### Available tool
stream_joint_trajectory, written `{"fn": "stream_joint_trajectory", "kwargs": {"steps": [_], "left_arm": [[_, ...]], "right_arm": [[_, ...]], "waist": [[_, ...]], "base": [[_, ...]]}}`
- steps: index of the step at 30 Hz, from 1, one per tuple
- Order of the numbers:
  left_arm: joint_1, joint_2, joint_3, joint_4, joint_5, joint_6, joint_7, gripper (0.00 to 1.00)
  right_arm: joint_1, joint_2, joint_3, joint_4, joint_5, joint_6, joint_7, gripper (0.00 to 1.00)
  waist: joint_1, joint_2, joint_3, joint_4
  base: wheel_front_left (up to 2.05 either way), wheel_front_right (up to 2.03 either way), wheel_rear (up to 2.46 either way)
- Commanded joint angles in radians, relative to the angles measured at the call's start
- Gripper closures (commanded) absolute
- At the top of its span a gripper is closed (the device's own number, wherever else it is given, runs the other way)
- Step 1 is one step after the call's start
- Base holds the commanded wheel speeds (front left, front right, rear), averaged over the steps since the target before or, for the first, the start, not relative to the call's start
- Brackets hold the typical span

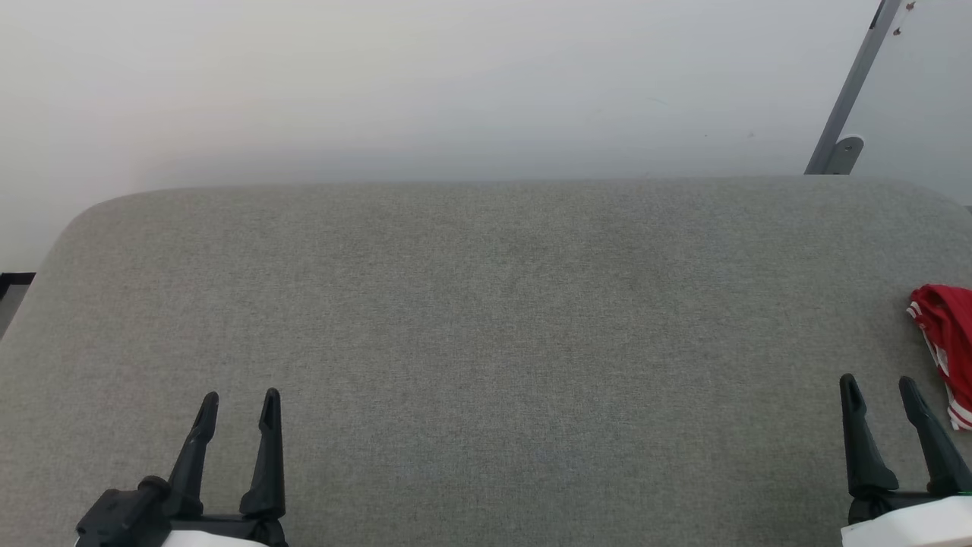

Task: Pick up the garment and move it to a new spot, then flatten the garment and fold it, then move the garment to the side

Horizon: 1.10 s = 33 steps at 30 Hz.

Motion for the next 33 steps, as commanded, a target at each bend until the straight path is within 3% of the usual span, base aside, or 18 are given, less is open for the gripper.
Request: {"fn": "stream_joint_trajectory", "kwargs": {"steps": [1,16,17,21,33], "left_arm": [[0.009,0.003,0.0,-0.004,0.0,0.0,-0.005,0.0],[0.022,0.006,-0.007,-0.007,-0.016,0.001,-0.005,0.0],[0.009,0.002,-0.006,-0.003,-0.013,0.0,0.0,1.0],[0.016,-0.012,-0.013,0.031,-0.018,0.0,0.003,1.0],[-0.021,-0.014,-0.002,0.059,-0.214,0.001,0.049,1.0]], "right_arm": [[0.008,0.003,0.003,-0.004,0.001,-0.001,0.002,0.0],[0.012,0.001,0.005,-0.01,0.003,-0.001,0.009,0.0],[0.001,-0.001,0.003,-0.006,0.004,0.0,0.007,1.0],[0.01,0.015,0.007,0.026,0.007,0.0,0.012,1.0],[-0.027,0.037,0.002,0.051,0.181,0.0,0.055,1.0]], "waist": [[0.0,-0.0001,0.0,-0.001],[0.0,-0.0001,-0.004,-0.007],[0.0,-0.0001,-0.004,-0.007],[0.0,-0.0001,-0.005,-0.007],[0.0,-0.0001,-0.001,-0.007]], "base": [[0.0,0.0,0.0],[0.0,0.0,0.0],[0.0,0.0,0.0],[0.0,0.0,0.0],[0.0,0.0,0.0]]}}
